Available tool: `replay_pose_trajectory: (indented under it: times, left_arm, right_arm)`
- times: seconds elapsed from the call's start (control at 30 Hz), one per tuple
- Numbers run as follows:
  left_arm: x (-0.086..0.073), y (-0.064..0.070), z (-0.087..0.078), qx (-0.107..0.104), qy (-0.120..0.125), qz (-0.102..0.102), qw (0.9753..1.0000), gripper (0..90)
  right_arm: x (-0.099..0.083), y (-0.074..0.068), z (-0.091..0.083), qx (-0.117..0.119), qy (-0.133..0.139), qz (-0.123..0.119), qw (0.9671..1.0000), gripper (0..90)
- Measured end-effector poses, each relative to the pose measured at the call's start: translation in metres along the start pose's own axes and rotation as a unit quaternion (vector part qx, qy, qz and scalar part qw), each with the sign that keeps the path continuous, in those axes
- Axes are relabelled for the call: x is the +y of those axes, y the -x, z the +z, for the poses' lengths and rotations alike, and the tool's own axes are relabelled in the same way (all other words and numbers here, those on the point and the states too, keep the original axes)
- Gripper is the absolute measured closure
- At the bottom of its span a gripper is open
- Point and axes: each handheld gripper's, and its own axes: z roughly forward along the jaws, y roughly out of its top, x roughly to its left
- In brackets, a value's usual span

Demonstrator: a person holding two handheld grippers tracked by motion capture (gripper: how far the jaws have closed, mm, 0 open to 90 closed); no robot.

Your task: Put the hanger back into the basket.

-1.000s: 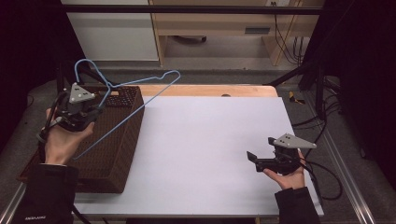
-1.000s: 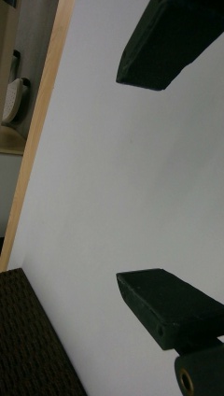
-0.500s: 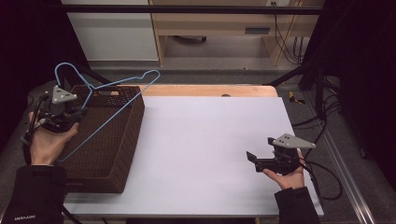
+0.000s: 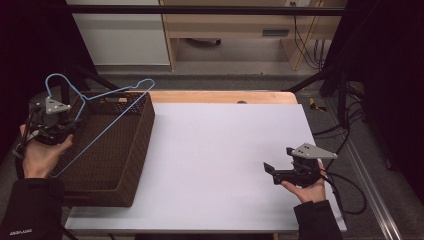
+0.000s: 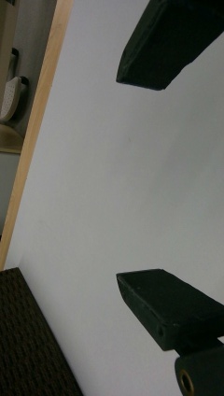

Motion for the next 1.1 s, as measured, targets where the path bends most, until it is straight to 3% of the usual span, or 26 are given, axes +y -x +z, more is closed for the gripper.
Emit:
replay_pose_trajectory:
  times: [0.33,0.57,0.8,1.1]
  left_arm:
    - [-0.021,-0.013,0.01,0.018,-0.025,0.003,0.9995,86.9]
    - [-0.03,-0.014,0.017,0.022,-0.034,0.005,0.9992,86.9]
    - [-0.04,-0.008,0.029,0.019,-0.05,0.012,0.9985,86.9]
    - [-0.053,0.007,0.051,-0.002,-0.071,0.013,0.9974,86.9]
  right_arm:
    - [0.0,0.0,0.0,0.0,0.0,0.0,1.0,6.0]
    - [0.0,0.0,0.0,0.0,-0.002,-0.001,1.0,6.0]
    - [0.0,0.0,0.0,0.001,-0.001,-0.001,1.0,6.0]
    - [0.0,-0.001,0.001,-0.001,-0.002,0.001,1.0,6.0]
